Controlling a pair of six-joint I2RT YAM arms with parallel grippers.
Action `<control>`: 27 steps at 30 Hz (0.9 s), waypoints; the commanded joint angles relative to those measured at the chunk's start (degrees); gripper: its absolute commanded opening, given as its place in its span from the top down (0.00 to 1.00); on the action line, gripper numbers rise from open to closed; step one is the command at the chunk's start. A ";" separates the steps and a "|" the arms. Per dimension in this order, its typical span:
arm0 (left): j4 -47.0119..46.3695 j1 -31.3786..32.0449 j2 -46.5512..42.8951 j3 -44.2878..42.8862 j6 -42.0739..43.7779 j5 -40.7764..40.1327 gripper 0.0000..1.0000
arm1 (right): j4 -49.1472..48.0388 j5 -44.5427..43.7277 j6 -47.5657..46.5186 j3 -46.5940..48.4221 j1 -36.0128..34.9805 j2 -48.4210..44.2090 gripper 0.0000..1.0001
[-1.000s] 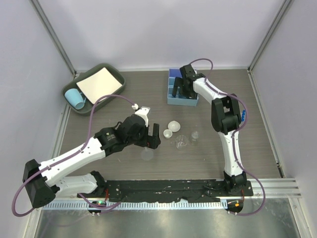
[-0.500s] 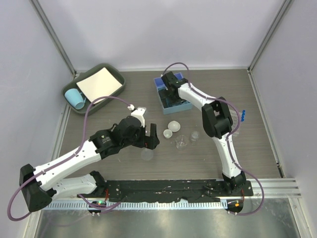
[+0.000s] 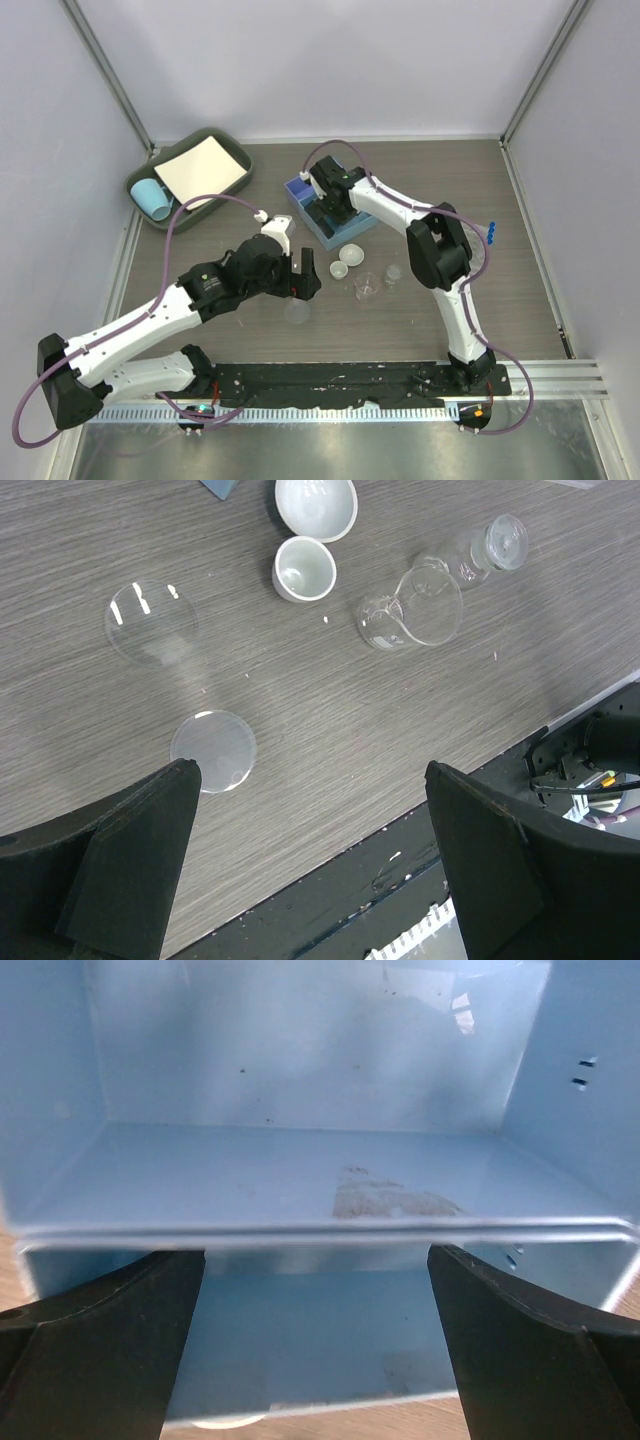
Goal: Organize the chemistry lab equipment
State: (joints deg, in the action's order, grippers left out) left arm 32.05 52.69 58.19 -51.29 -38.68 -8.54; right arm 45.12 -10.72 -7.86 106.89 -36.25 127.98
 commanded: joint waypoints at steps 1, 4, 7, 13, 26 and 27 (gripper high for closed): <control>-1.03 -0.39 -1.07 -0.48 -0.44 -1.13 0.00 | -0.56 -1.41 0.12 1.12 -0.31 -9.14 0.01; -1.03 -0.30 -0.98 -0.57 -0.09 -1.13 0.00 | 0.05 -1.32 1.70 2.62 -0.40 -11.61 0.00; -1.03 -0.30 -0.80 -0.92 0.18 -1.13 0.00 | 1.89 -1.41 3.63 5.69 -0.31 -13.55 0.00; -0.33 -0.39 -0.98 -1.71 0.62 -1.31 0.00 | 5.50 -2.55 17.59 12.46 -0.23 -12.59 0.00; 4.16 -0.30 -3.96 -3.73 1.67 0.01 0.00 | -7.59 0.44 44.76 -1.33 -0.22 -15.13 0.01; 4.42 -0.30 -4.40 -3.47 1.67 0.10 0.00 | -7.59 0.09 45.03 -1.16 -0.22 -14.87 0.03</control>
State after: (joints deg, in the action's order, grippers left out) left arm 35.09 52.69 55.99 -52.97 -38.11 -8.93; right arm 42.83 -10.26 30.04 105.36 -36.53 116.33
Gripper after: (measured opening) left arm 0.996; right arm 0.991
